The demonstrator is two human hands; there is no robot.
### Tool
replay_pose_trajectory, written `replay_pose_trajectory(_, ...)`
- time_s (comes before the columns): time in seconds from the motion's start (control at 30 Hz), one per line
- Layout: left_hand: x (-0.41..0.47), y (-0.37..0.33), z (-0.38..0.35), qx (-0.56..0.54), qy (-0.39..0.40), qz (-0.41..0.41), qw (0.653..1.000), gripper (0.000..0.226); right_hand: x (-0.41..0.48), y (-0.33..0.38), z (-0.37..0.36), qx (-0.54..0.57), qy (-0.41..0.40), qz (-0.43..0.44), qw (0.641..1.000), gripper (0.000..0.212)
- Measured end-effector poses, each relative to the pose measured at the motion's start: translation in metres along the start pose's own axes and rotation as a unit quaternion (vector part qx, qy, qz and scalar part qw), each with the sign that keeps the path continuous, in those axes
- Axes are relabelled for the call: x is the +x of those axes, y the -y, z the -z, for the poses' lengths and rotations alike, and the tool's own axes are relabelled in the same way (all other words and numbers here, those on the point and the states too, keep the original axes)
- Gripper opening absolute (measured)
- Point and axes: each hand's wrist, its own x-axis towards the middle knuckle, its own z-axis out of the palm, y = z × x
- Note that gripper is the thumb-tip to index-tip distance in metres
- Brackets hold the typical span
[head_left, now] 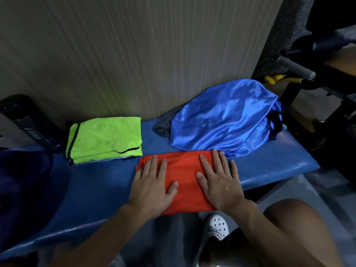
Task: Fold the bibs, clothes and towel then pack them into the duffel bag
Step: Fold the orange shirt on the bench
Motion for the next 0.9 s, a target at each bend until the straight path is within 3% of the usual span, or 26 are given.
replay_pose_trajectory(0.13, -0.001, 0.016, 0.009, -0.010, -0.057, -0.011, 0.998, 0.070, -0.001, 0.002, 0.000, 0.019, 0.003, 0.015, 1.000, 0.072)
replay_pose_trajectory(0.23, 0.005, 0.022, 0.005, -0.018, -0.039, -0.067, 0.997, 0.070, -0.002, 0.004, 0.001, 0.020, 0.002, 0.009, 1.000, 0.073)
replay_pose_trajectory(0.43, 0.005, 0.024, -0.002, -0.032, -0.022, -0.026, 0.999, 0.085, -0.002, 0.005, 0.007, 0.022, 0.038, -0.008, 0.999, 0.086)
replay_pose_trajectory(0.57, -0.001, 0.027, -0.002, -0.044, -0.024, -0.005, 0.999, 0.079, -0.001, 0.009, 0.012, 0.065, 0.010, -0.051, 0.997, 0.088)
replay_pose_trajectory(0.73, -0.017, 0.045, -0.001, -0.125, -0.073, 0.015, 0.989, 0.062, 0.001, 0.011, 0.013, 0.071, -0.063, -0.038, 0.995, 0.081)
replay_pose_trajectory(0.9, -0.026, 0.054, -0.004, -0.148, -0.073, 0.064, 0.984, 0.070, 0.002, 0.017, 0.019, 0.143, -0.045, -0.102, 0.983, 0.087)
